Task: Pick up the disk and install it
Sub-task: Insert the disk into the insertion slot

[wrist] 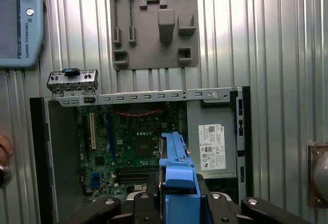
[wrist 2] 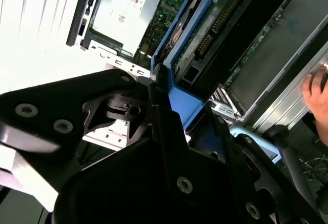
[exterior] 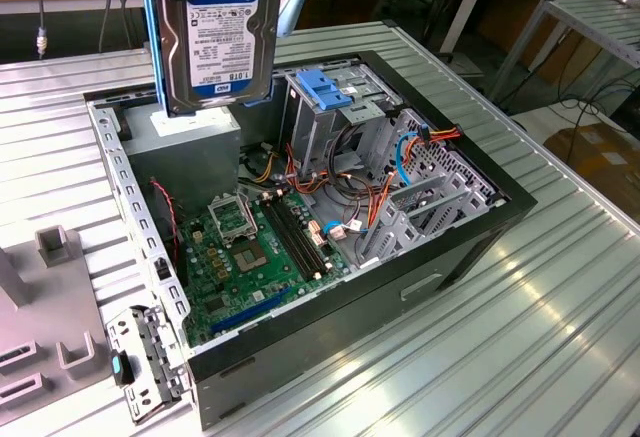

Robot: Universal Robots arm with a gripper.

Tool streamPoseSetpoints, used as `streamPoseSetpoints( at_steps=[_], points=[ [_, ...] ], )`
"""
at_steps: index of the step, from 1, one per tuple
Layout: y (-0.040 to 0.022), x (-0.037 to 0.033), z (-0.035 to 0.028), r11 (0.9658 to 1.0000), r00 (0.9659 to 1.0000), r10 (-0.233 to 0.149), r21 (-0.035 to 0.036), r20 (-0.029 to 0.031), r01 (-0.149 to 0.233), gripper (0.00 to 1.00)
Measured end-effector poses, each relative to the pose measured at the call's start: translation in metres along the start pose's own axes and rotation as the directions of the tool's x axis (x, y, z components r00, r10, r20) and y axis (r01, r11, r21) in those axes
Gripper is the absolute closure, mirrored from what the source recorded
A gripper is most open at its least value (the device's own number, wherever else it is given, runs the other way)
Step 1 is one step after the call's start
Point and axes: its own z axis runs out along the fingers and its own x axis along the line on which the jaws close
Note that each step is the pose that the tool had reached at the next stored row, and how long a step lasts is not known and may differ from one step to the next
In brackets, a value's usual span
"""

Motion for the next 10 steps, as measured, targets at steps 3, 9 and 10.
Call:
streamPoseSetpoints(
  at_steps=[3, 9, 10],
  points=[
    [-0.0003, 0.0004, 0.0003, 1.0000, 1.0000, 0.000, 0.0000, 0.0000, 0.000, 0.63],
    [-0.0009, 0.0010, 0.0010, 1.0000, 1.0000, 0.000, 0.0000, 0.0000, 0.000, 0.63],
    [-0.0011, 0.0011, 0.0011, 1.0000, 1.0000, 0.000, 0.0000, 0.0000, 0.000, 0.63]
  ],
)
